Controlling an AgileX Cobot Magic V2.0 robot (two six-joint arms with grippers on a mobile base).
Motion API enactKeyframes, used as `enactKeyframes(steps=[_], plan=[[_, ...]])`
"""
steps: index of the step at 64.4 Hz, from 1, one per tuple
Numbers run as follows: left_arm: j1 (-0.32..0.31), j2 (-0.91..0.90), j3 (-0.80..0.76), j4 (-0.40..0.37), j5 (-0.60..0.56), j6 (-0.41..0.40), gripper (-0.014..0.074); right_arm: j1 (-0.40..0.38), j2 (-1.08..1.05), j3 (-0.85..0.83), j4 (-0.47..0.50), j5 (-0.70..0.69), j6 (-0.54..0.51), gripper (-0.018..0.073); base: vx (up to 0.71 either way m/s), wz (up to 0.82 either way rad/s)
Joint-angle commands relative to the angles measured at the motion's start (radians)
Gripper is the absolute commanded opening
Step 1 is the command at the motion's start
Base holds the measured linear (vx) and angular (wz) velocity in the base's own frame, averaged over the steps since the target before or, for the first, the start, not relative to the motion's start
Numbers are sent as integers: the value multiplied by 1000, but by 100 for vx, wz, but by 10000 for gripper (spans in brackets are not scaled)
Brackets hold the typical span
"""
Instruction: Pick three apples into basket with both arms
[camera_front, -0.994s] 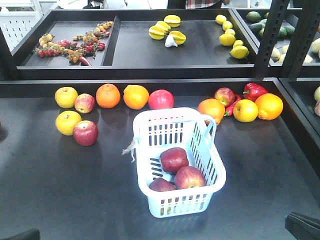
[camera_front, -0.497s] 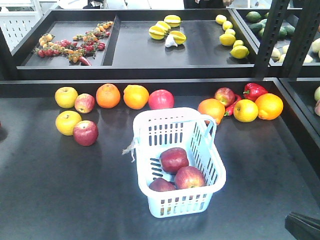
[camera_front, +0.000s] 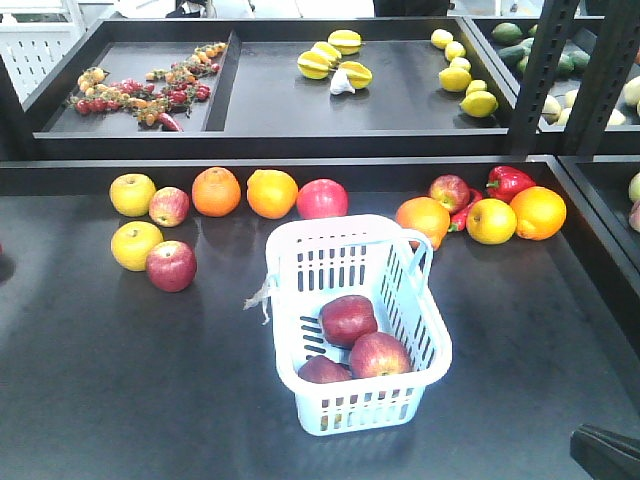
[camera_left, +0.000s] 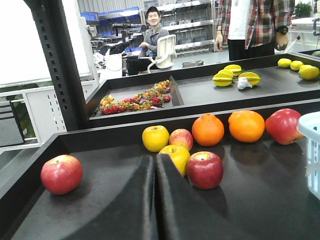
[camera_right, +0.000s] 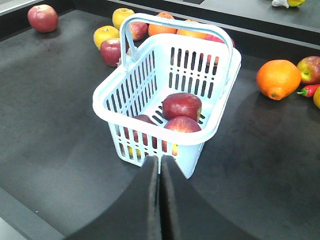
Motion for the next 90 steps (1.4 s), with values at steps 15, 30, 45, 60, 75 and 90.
enactKeyframes(steps=[15,30,45,60,75,90], plan=[[4,-23,28,4,-47,-6,-6,-6,8,-29,7,-60,-3,-3,0,0],[18,-23,28,38,-59,-3,-6,-6,8,-29,7,-60,-3,-3,0,0],[23,-23,28,19,-48,-21,-6,-6,8,-29,8,-60,-3,-3,0,0],[23,-23,28,20,-59,-83,-6,-6,8,-29,8,-60,-3,-3,0,0],[23,-22,27,20,-55,-87,-6,-6,8,-29,8,-60,-3,-3,0,0],[23,-22,27,20,-55,-87,-6,-6,8,-29,8,-60,-3,-3,0,0]])
